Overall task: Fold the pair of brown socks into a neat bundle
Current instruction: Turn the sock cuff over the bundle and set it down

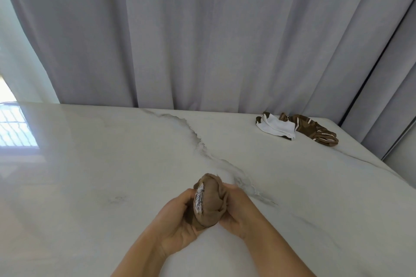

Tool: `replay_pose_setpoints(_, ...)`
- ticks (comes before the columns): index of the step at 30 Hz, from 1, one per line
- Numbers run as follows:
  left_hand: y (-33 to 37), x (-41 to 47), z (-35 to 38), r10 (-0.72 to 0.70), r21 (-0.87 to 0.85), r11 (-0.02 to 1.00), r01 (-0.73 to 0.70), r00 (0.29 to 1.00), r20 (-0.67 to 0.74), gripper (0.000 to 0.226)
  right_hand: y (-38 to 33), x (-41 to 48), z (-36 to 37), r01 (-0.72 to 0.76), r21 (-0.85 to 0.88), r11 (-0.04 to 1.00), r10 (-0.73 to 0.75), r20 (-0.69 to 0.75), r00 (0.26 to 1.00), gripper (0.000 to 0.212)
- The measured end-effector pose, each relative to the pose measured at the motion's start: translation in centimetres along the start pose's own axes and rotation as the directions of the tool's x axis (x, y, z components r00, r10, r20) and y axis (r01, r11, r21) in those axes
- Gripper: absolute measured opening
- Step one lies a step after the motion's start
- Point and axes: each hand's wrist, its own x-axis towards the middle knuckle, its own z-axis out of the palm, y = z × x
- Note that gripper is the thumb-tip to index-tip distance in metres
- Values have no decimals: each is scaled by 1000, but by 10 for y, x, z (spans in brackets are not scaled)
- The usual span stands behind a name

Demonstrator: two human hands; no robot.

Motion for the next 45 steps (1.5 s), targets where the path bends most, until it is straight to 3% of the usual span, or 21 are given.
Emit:
replay_pose_setpoints(4, 6, -1, 3, 11, -25, 1000, -9, 997, 73, 25, 2, -3, 7, -49, 14, 999, 47, 82, 995, 58)
replay_pose_setpoints(8, 9, 1, 8, 117, -254, 965, -70, 977, 177, 34, 10, -8, 8, -74, 190, 979, 85, -52, 995, 49)
replay_pose_setpoints(12, 6, 5, 14, 195, -385, 911, -146, 977, 91, 38, 15, -11, 10, -93, 427, 900, 151, -104, 983, 34)
replay_pose_setpoints(15, 6, 8, 16, 250, -306, 919, -248, 968, -34, 34, 18, -17, 12, -107, 484, 868, 176, -99, 979, 23)
replay_pose_setpoints(19, -1, 8, 19, 338, -89, 932, -351, 932, -133, 32, 21, -20, 14, -34, 346, 937, 83, -129, 988, 33)
replay_pose_setpoints(22, -4, 5, 23, 352, -10, 935, -354, 932, -90, 30, 24, -18, 17, -7, 158, 987, 38, -195, 980, 21)
replay_pose_setpoints(25, -3, -1, 28, 358, -9, 934, -358, 933, 16, 32, 22, -13, 20, 12, 81, 997, 6, -213, 977, 24)
replay_pose_setpoints(30, -4, -5, 33, 390, -20, 920, -391, 909, 148, 40, 24, -12, 25, 20, 124, 992, -8, -97, 995, 45)
replay_pose_setpoints(34, -2, -4, 28, 406, 22, 909, -417, 895, 185, 41, 22, -13, 18, -80, 169, 982, 64, 102, 993, 35)
replay_pose_setpoints(36, 0, -3, 24, 406, 33, 908, -418, 896, 181, 41, 22, -13, 18, -54, 207, 977, 18, 174, 985, 22)
replay_pose_setpoints(39, 5, -2, 18, 395, 58, 909, -412, 898, 193, 39, 21, -14, 12, 13, 196, 981, -54, 203, 978, 33)
replay_pose_setpoints(41, 8, -3, 12, 392, 87, 905, -417, 896, 209, 37, 16, -15, 6, 61, 93, 994, -70, 94, 993, 21)
replay_pose_setpoints(42, 9, -3, 9, 392, 106, 902, -419, 897, 207, 36, 11, -16, 2, 104, 30, 994, -103, -40, 994, 20)
replay_pose_setpoints(44, 12, -3, 2, 386, 150, 897, -416, 902, 190, 36, 2, -19, -6, 262, -87, 961, -276, -328, 904, 27)
replay_pose_setpoints(45, 13, -3, -1, 384, 169, 895, -414, 905, 181, 37, -4, -22, -9, 338, -163, 927, -375, -394, 839, 30)
